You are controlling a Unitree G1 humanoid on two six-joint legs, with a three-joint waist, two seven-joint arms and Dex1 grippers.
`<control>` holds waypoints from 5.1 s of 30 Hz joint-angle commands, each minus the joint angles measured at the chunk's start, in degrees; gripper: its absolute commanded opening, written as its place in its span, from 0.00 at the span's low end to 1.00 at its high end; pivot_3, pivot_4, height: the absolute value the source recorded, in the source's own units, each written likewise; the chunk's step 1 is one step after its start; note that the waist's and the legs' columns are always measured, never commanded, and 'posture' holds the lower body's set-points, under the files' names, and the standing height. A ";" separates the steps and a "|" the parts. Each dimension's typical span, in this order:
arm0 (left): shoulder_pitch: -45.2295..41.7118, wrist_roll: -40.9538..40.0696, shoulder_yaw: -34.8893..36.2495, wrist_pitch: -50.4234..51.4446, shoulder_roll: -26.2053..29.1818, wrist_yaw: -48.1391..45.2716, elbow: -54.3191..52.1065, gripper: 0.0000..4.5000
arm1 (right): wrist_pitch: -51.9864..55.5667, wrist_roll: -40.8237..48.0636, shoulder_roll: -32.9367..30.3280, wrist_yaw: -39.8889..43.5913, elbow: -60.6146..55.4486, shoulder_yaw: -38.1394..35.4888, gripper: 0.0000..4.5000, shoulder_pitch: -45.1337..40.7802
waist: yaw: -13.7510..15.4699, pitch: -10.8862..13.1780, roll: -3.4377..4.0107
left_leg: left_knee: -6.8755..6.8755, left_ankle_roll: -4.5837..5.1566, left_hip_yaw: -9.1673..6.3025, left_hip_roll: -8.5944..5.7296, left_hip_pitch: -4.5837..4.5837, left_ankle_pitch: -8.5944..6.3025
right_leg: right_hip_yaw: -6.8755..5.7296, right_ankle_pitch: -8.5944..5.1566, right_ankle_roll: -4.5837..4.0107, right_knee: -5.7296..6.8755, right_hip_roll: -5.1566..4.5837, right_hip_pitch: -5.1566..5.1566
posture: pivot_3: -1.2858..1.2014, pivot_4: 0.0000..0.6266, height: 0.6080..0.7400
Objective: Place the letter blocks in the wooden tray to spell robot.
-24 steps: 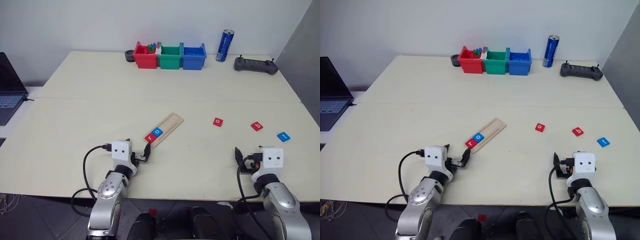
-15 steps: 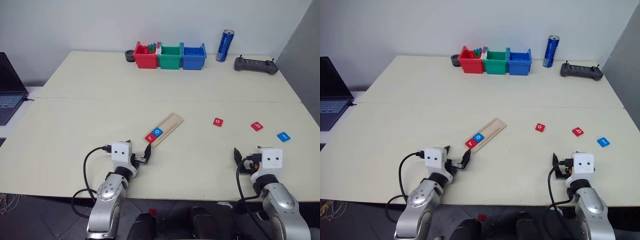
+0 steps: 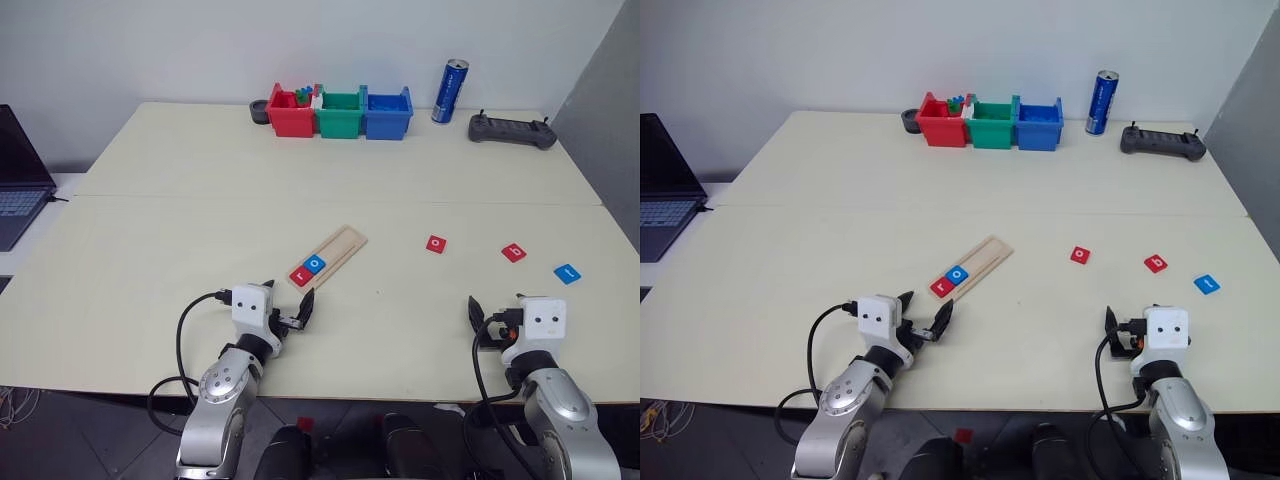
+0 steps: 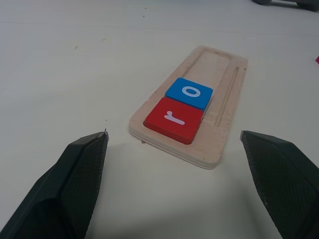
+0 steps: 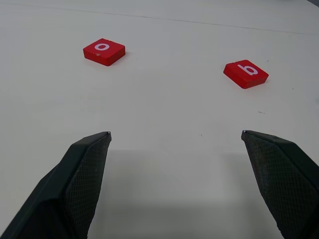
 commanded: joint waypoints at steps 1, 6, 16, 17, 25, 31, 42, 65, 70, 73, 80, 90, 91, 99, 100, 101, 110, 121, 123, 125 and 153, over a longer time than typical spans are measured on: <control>-0.62 0.07 -0.17 -0.49 0.22 0.37 -2.57 1.00 | -0.88 -0.20 0.05 -0.38 -2.56 -0.68 0.99 -0.20 | 0.00 0.00 0.00 | 0.00 0.00 0.00 0.00 0.00 0.00 | 0.00 0.00 0.00 0.00 0.00 0.00 | 0.52 0.24 1.00; -2.00 -0.55 0.17 2.28 1.63 0.02 -4.88 1.00 | 0.40 0.82 -1.04 0.54 -3.32 -1.39 0.99 -1.28 | 0.00 0.00 0.00 | 0.00 0.00 -0.01 0.00 -0.01 0.00 | 0.00 0.00 0.00 0.00 0.00 0.00 | 0.52 0.24 1.00; -9.24 -3.76 2.25 4.48 9.57 -7.73 -0.04 1.00 | 8.44 16.06 -16.26 23.64 -7.65 1.29 0.99 -4.75 | -0.03 0.01 -0.02 | 0.02 0.01 -0.01 0.00 0.00 0.00 | -0.01 0.00 -0.01 -0.01 0.04 0.02 | 0.52 0.24 1.00; -10.16 -3.92 2.07 4.29 10.58 -9.18 0.87 1.00 | 9.37 17.63 -17.84 25.63 -7.75 1.57 0.99 -5.58 | -0.04 0.01 -0.02 | 0.02 0.01 -0.01 0.01 0.01 0.00 | -0.01 0.00 0.00 -0.02 0.06 0.02 | 0.52 0.24 1.00; -16.79 -6.91 1.78 5.89 14.22 -17.55 8.66 1.00 | 12.30 22.17 -23.78 33.39 -3.64 3.80 0.99 -14.84 | -0.03 0.04 -0.07 | 0.03 0.01 -0.04 0.03 0.00 0.00 | -0.04 0.01 -0.01 -0.03 0.08 0.04 | 0.52 0.24 1.00; -18.44 -6.08 0.85 6.23 14.59 -19.62 11.98 1.00 | 12.47 21.95 -23.95 34.48 -1.86 4.43 0.99 -17.25 | 0.10 0.05 -0.08 | 0.01 0.01 -0.06 0.00 -0.03 -0.01 | -0.05 0.01 -0.02 -0.03 0.05 0.03 | 0.52 0.24 1.00; -18.56 -4.36 -0.43 4.64 14.34 -20.19 14.51 1.00 | 13.86 22.47 -23.56 33.64 -3.87 4.03 0.99 -15.85 | 0.11 0.05 -0.08 | 0.02 0.01 -0.08 0.01 -0.03 0.00 | -0.04 0.01 -0.02 -0.03 0.05 0.03 | 0.52 0.24 1.00; -19.29 -1.69 -2.83 2.81 15.12 -23.58 20.49 0.81 | 16.26 24.55 -23.38 31.13 -6.60 3.54 1.00 -16.40 | 0.78 0.03 -0.05 | 0.02 0.01 -0.08 0.00 -0.01 0.00 | -0.05 0.01 -0.01 -0.02 0.04 0.05 | 0.52 0.24 1.00; -19.32 -1.21 -2.94 2.18 15.06 -23.67 20.63 0.75 | 16.09 24.32 -23.67 31.40 -6.39 3.60 1.00 -16.41 | 0.85 0.03 -0.05 | 0.02 0.01 -0.08 0.00 0.00 0.00 | -0.05 0.01 -0.02 -0.03 0.04 0.05 | 0.52 0.24 1.00; -19.70 -0.02 -3.14 1.06 15.22 -22.96 21.37 0.75 | 16.12 24.41 -23.79 31.54 -6.72 3.65 1.00 -16.25 | 0.91 0.03 -0.05 | 0.02 0.01 -0.08 0.00 -0.01 0.00 | -0.05 0.01 -0.02 -0.03 0.04 0.05 | 0.52 0.24 1.00; -22.28 1.17 -6.29 -6.01 18.80 -31.38 24.07 0.75 | 14.02 23.12 -27.53 35.54 -6.19 3.78 1.00 -16.34 | 0.97 0.03 -0.05 | 0.02 0.01 -0.07 -0.01 0.01 0.00 | -0.05 0.01 -0.02 -0.03 0.04 0.06 | 0.52 0.24 1.00; -33.31 -2.67 -8.85 -17.33 22.85 -56.13 35.26 0.75 | 8.73 25.04 -36.17 49.52 -0.34 1.78 1.00 -19.89 | 0.95 0.06 -0.09 | 0.02 0.02 -0.05 0.00 -0.02 -0.01 | -0.09 0.01 -0.02 -0.06 0.06 0.05 | 0.52 0.24 1.00; -34.38 -2.74 -9.13 -18.55 22.59 -57.95 36.57 0.75 | 8.55 25.05 -36.28 50.02 0.29 1.85 1.00 -20.39 | 0.93 0.06 -0.10 | 0.02 0.02 -0.06 0.00 -0.02 -0.01 | -0.10 0.01 -0.02 -0.06 0.07 0.05 | 0.52 0.24 1.00; -42.13 -1.33 -10.95 -25.62 16.73 -65.61 48.42 0.75 | 7.43 24.01 -35.41 50.70 2.31 3.93 1.00 -23.43 | 0.90 0.07 -0.12 | 0.04 0.02 -0.07 -0.01 -0.06 -0.01 | -0.10 0.01 -0.02 -0.04 0.07 0.03 | 0.52 0.24 1.00; -42.93 -1.35 -11.06 -26.18 15.79 -66.20 49.78 0.75 | 7.60 24.08 -35.31 50.55 2.15 4.00 1.00 -23.53 | 0.92 0.08 -0.12 | 0.04 0.02 -0.09 -0.01 -0.06 -0.01 | -0.10 0.01 -0.02 -0.03 0.07 0.03 | 0.52 0.24 1.00; -43.57 -1.23 -11.09 -26.78 15.11 -66.68 51.08 0.75 | 7.67 24.07 -35.27 50.48 2.04 4.04 1.00 -23.57 | 0.95 0.08 -0.14 | 0.04 0.02 -0.10 -0.01 -0.07 -0.01 | -0.11 0.02 -0.02 -0.03 0.07 0.03 | 0.52 0.24 1.00; -48.30 2.09 -11.90 -34.08 12.40 -70.03 62.14 0.75 | 8.95 24.85 -35.03 49.35 0.40 2.92 1.00 -22.41 | 0.86 0.09 -0.15 | 0.06 0.02 -0.13 -0.03 -0.09 -0.01 | -0.10 0.02 -0.02 -0.01 0.09 0.00 | 0.52 0.24 1.00; -49.72 4.06 -10.74 -36.04 11.72 -68.56 66.94 0.75 | 8.30 23.88 -35.04 49.04 0.03 3.52 1.00 -21.36 | 0.81 0.09 -0.16 | 0.06 0.02 -0.16 -0.03 -0.10 -0.01 | -0.11 0.02 -0.02 0.01 0.10 0.00 | 0.52 0.24 1.00; -49.51 4.41 -10.76 -36.30 11.61 -68.12 67.21 0.75 | 8.21 23.80 -35.06 49.25 0.16 3.69 1.00 -21.70 | 0.81 0.09 -0.16 | 0.06 0.02 -0.17 -0.03 -0.10 -0.01 | -0.12 0.02 -0.02 0.01 0.10 0.00 | 0.52 0.24 1.00; -49.44 4.62 -10.76 -36.34 11.41 -67.60 67.38 0.75 | 7.15 22.92 -35.58 50.07 0.53 4.05 1.00 -21.65 | 0.83 0.09 -0.16 | 0.06 0.02 -0.17 -0.03 -0.09 -0.01 | -0.11 0.02 -0.02 0.01 0.10 0.00 | 0.52 0.24 1.00; -47.56 0.20 -9.38 -22.33 16.58 -71.56 52.03 0.99 | 7.42 23.05 -35.40 49.92 0.62 2.58 1.00 -20.84 | 0.70 0.09 -0.15 | 0.08 0.02 -0.20 0.00 -0.08 -0.01 | -0.12 0.02 -0.02 0.05 0.14 0.01 | 0.52 0.24 1.00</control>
